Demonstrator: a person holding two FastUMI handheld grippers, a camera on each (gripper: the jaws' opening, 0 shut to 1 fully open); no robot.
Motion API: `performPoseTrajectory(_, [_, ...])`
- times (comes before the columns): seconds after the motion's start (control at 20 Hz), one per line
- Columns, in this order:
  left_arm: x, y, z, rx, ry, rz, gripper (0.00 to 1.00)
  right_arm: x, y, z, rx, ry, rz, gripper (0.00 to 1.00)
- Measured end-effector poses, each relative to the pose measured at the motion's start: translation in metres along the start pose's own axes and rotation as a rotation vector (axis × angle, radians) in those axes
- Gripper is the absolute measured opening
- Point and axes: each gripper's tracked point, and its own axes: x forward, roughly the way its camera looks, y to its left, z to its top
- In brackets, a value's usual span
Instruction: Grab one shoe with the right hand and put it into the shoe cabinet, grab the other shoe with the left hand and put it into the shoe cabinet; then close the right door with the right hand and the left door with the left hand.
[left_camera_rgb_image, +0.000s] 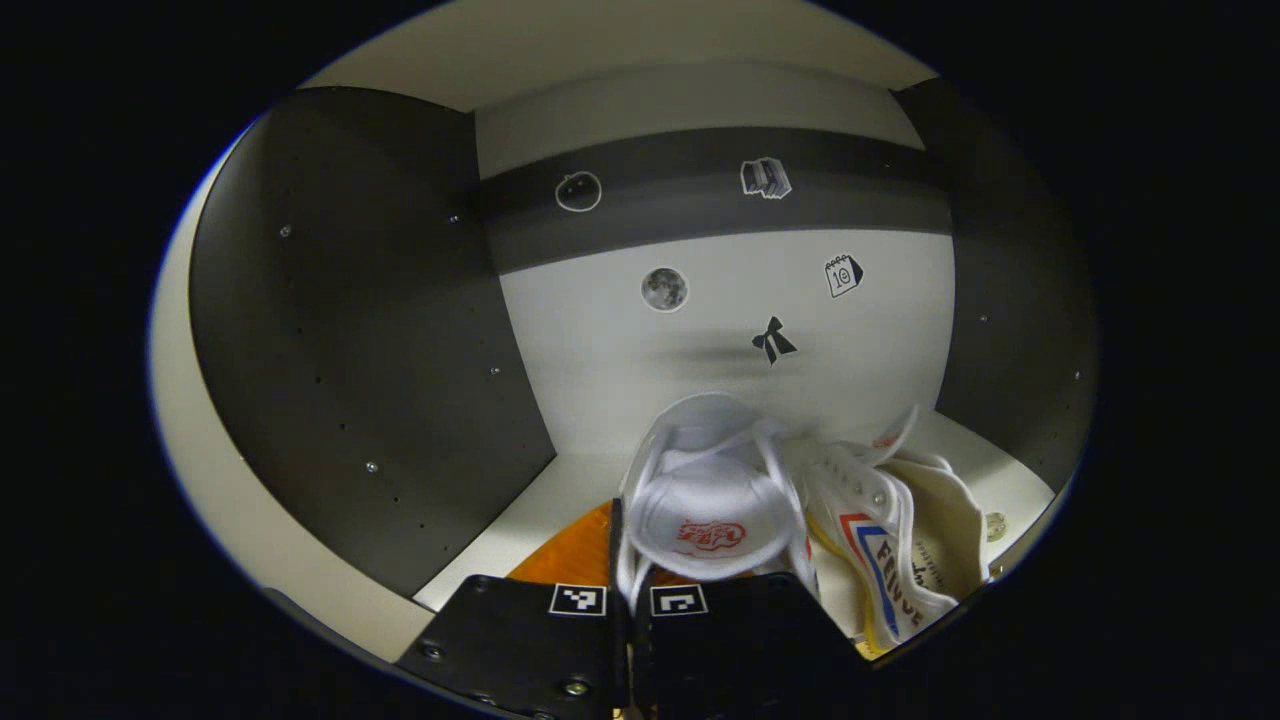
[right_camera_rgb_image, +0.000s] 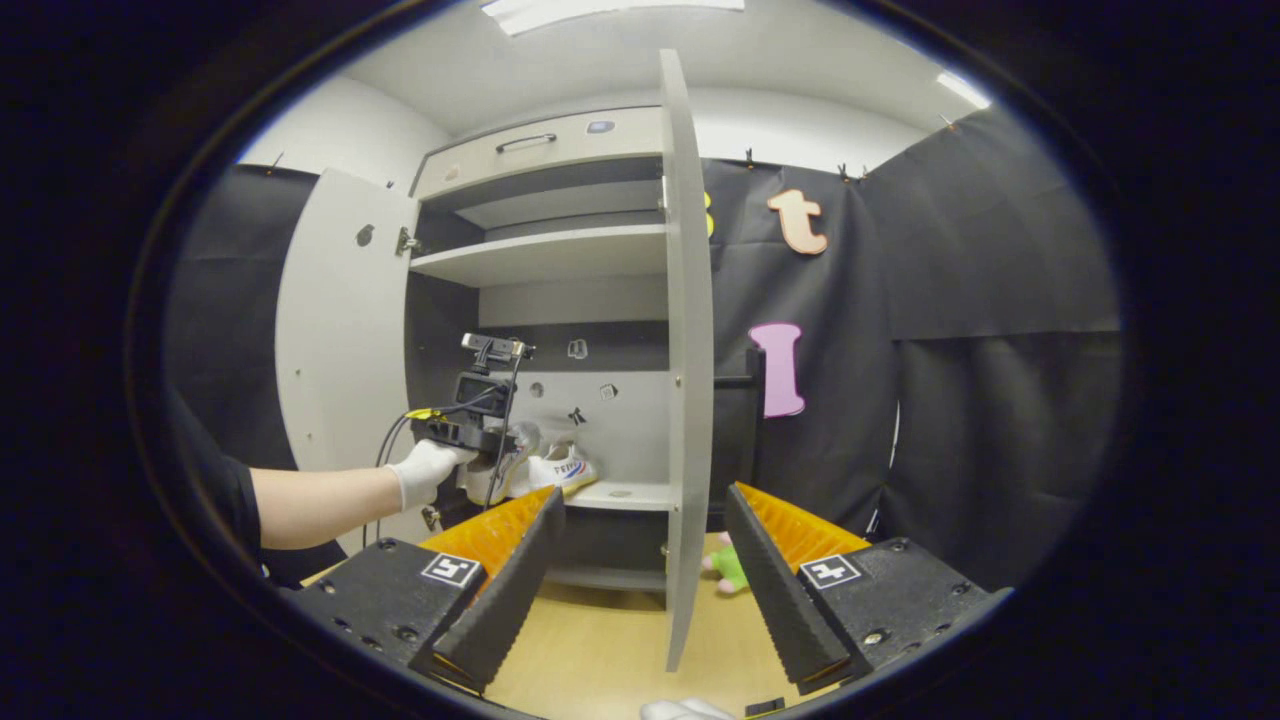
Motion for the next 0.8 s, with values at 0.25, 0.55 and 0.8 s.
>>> performPoseTrajectory(0.25, [0.011,-0.014,0.001,-0.021,0.012,-0.063,0.16,0.004,0.004,-0.004,-0.006,0.019,0.011,1.0])
performPoseTrajectory(0.55, [-0.006,0.008,0.017,-0.003,-0.088,-0.029,0.94,0.003,-0.001,-0.003,-0.009,0.016,-0.006,1.0])
performPoseTrajectory(0.8, [-0.037,0.016,0.037,-0.033,-0.16,-0.047,0.96,0.002,0.003,-0.003,-0.006,0.017,0.003,1.0])
